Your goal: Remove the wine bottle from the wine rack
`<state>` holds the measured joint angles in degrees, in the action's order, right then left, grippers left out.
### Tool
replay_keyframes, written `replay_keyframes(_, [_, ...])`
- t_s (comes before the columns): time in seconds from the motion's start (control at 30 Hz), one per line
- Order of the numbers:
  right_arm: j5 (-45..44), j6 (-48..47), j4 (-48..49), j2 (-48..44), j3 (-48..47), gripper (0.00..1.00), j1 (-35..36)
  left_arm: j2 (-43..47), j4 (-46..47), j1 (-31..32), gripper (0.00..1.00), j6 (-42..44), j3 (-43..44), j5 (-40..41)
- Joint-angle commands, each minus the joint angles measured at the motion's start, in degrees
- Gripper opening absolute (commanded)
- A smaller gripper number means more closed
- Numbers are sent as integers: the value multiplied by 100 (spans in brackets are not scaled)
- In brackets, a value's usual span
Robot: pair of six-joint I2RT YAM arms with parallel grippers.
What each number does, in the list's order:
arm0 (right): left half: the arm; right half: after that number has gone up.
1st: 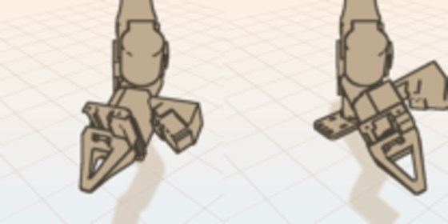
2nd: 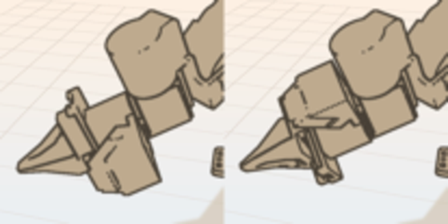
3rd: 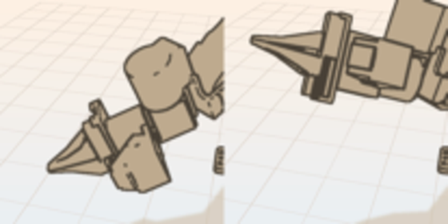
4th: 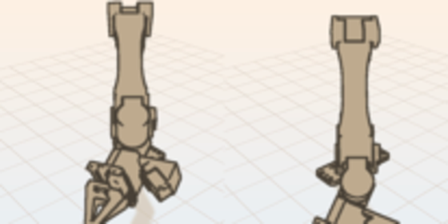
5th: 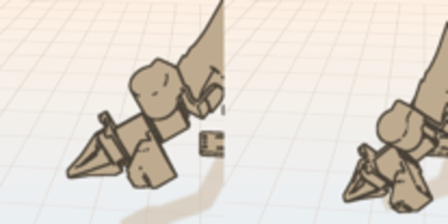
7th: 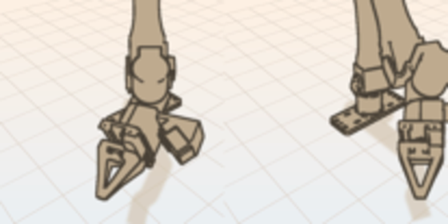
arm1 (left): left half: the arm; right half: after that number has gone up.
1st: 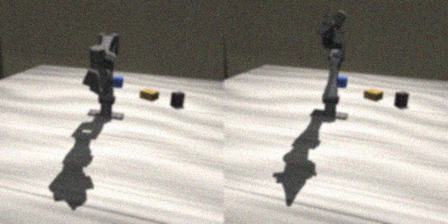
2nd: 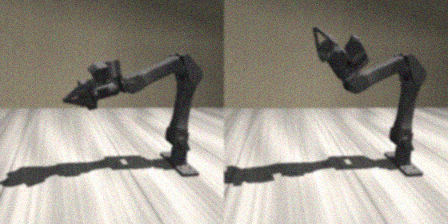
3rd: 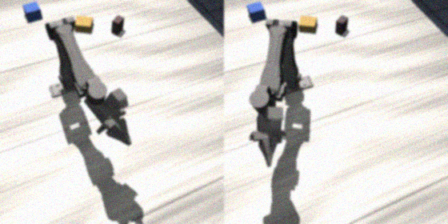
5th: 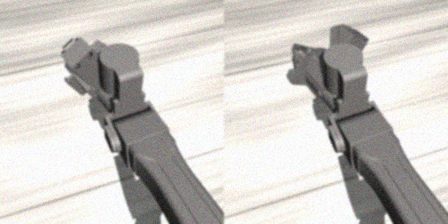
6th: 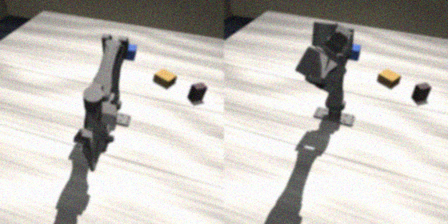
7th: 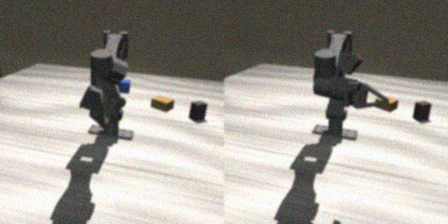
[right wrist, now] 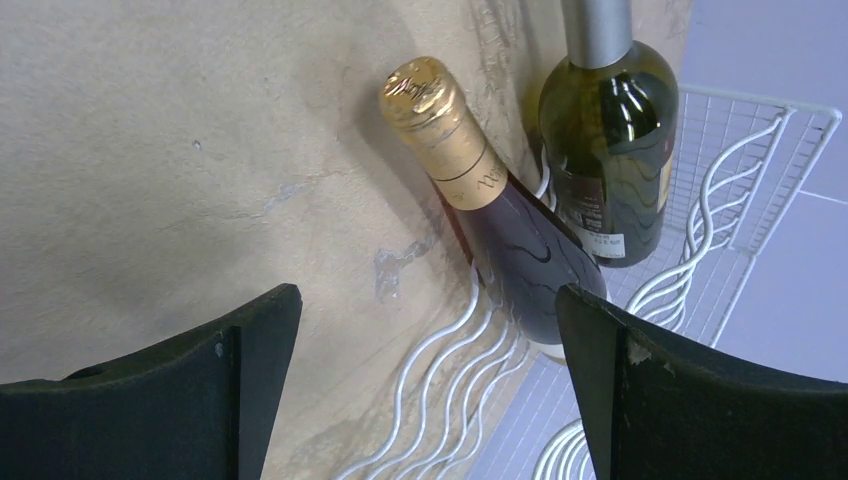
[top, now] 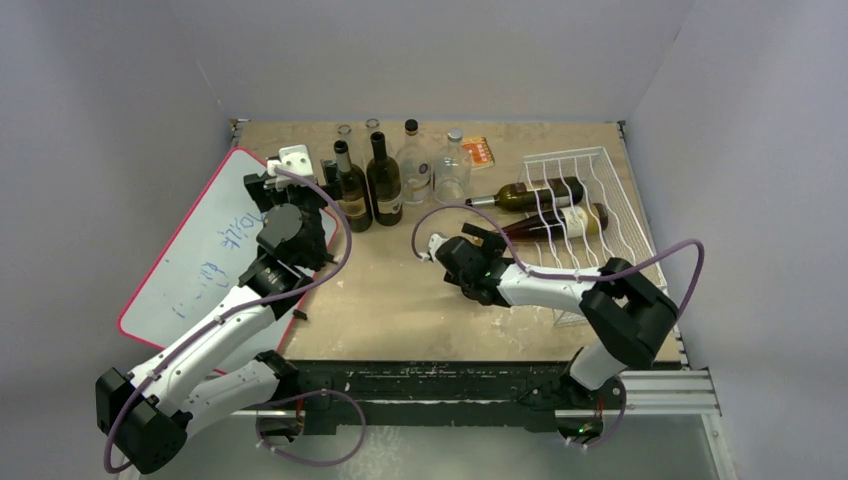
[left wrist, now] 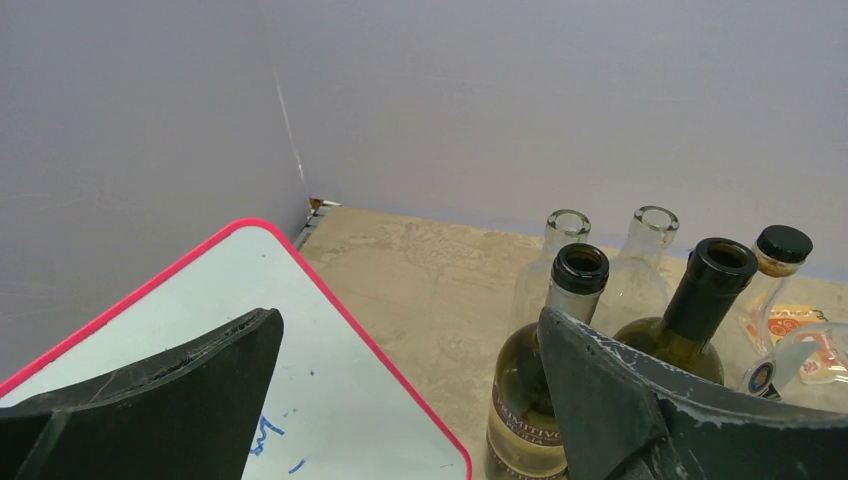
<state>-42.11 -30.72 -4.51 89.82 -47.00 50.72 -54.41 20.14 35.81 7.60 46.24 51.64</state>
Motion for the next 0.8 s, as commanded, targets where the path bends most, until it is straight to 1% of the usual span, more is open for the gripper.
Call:
replay_keyframes(0.0, [-541, -742, 1339, 110, 407, 100, 19, 70, 148, 28, 100, -73, 193, -38])
replay_keyframes(0.2, [-694, -1471, 2609, 552, 807, 97, -21, 88, 148, 31, 100, -100, 191, -57])
replay_keyframes(0.43, [-741, -2339, 4313, 1226, 988, 86, -331, 96, 150, 29, 100, -105, 185, -43])
replay_keyframes(0.53, [-660, -2582, 4760, 1484, 1017, 83, -462, 97, 160, 31, 100, -100, 182, -24])
replay_keyframes(0.77, [-598, -3024, 5618, 1873, 1068, 80, -697, 101, 174, 30, 100, -109, 178, -53])
